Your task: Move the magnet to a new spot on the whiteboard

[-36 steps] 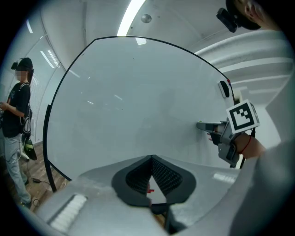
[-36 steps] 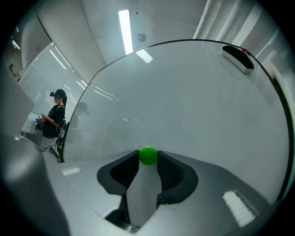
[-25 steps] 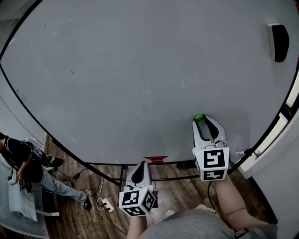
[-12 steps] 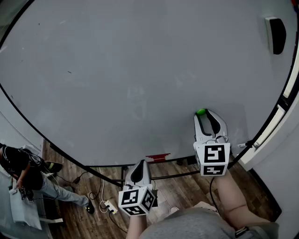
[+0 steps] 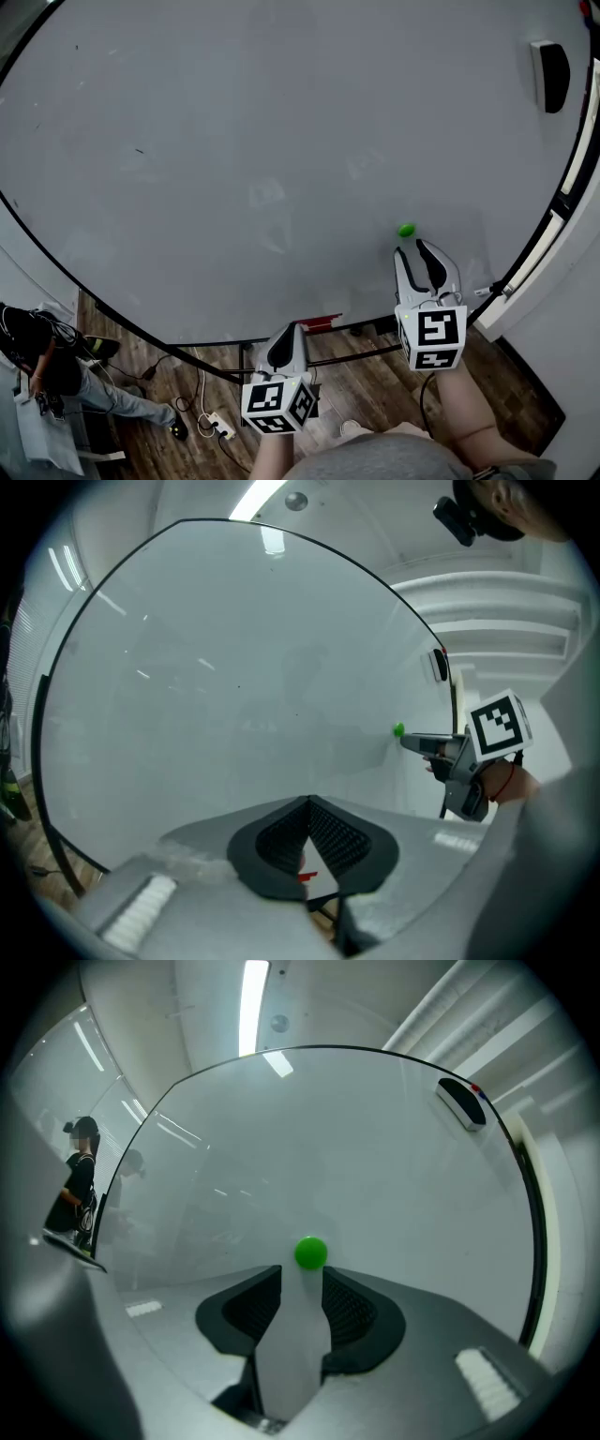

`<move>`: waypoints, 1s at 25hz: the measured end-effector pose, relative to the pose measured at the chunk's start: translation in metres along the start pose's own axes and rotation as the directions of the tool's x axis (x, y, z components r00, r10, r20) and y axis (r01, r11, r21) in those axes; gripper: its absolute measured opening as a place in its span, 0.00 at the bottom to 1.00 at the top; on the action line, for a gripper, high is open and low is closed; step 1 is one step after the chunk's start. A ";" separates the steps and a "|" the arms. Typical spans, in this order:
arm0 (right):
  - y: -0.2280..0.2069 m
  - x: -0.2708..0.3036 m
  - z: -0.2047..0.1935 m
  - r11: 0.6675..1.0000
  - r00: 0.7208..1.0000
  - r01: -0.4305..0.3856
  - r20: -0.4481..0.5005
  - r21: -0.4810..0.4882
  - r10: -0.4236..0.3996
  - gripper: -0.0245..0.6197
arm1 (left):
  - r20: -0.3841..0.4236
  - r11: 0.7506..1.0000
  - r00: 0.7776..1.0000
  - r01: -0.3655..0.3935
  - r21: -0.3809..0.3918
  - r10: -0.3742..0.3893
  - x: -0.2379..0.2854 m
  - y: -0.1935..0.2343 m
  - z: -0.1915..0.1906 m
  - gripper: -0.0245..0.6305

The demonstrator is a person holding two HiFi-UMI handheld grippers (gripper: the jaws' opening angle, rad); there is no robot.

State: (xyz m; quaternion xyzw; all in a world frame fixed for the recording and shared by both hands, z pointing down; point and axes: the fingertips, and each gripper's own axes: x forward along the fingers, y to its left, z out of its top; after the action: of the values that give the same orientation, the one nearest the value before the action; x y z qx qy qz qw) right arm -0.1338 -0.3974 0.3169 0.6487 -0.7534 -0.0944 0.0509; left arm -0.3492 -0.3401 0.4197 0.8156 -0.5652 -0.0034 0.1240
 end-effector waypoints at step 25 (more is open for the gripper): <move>0.022 -0.172 -0.050 0.979 0.981 -0.171 -0.072 0.107 0.179 0.04 | -0.013 0.998 0.999 0.050 -0.034 -0.051 -0.101 -0.113 -0.047 0.04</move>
State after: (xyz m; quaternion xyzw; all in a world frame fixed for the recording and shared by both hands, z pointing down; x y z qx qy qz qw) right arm -0.1185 -0.2284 0.3779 0.5848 -0.8088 -0.0250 0.0571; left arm -0.2753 -0.2003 0.4280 0.8274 -0.5433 -0.0104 0.1416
